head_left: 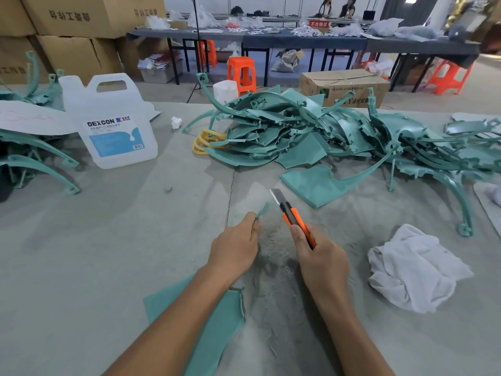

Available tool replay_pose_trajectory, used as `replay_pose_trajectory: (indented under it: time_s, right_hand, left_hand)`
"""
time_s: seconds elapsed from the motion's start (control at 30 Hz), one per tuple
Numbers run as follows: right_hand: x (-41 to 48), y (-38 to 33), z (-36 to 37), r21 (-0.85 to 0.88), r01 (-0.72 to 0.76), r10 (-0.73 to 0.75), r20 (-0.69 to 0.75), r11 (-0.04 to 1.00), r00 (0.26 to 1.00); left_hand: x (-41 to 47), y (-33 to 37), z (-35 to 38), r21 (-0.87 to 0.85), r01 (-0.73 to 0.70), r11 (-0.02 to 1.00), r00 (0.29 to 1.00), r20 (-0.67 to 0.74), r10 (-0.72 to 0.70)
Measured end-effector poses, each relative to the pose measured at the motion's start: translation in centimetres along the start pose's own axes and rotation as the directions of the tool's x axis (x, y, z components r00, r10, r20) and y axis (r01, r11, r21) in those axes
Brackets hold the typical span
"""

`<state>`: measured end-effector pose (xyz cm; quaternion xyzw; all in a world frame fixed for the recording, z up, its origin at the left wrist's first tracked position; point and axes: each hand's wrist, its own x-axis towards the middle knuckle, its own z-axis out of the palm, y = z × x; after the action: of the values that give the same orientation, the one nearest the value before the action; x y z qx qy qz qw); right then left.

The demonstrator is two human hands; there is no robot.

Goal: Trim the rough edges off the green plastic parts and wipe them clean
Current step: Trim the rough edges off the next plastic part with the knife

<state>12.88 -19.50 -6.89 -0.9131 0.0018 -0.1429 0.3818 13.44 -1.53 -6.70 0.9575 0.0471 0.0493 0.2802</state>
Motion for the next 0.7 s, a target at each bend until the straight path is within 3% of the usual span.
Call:
replay_pose_trajectory:
  time_s: [0.17,0.3,0.43,0.57,0.7]
  right_hand:
    - [0.2,0.3,-0.2,0.147,-0.042,0.043,-0.005,0.988,0.999]
    - [0.4,0.3,-0.2,0.197,-0.055,0.057,-0.001,0.979,0.998]
    - [0.5,0.5,-0.3,0.215,-0.053,0.056,-0.008,0.975,0.998]
    - [0.4,0.6,-0.2,0.265,-0.044,0.049,-0.013,0.963,0.999]
    - [0.3,0.8,-0.1,0.302,-0.033,0.044,-0.032,0.953,0.998]
  left_hand:
    - [-0.5,1.0,-0.3,0.057,-0.098,0.993,0.993,-0.059,0.102]
    - [-0.4,1.3,0.1,-0.131,-0.22,0.967,0.959,-0.213,0.189]
    - [-0.9,1.2,0.3,-0.267,-0.238,0.934,0.897,-0.43,0.106]
    - [-1.0,1.2,-0.3,-0.421,-0.112,0.9,0.919,-0.388,-0.067]
    - [-1.1,0.9,-1.3,-0.316,-0.124,0.941,0.934,-0.358,0.003]
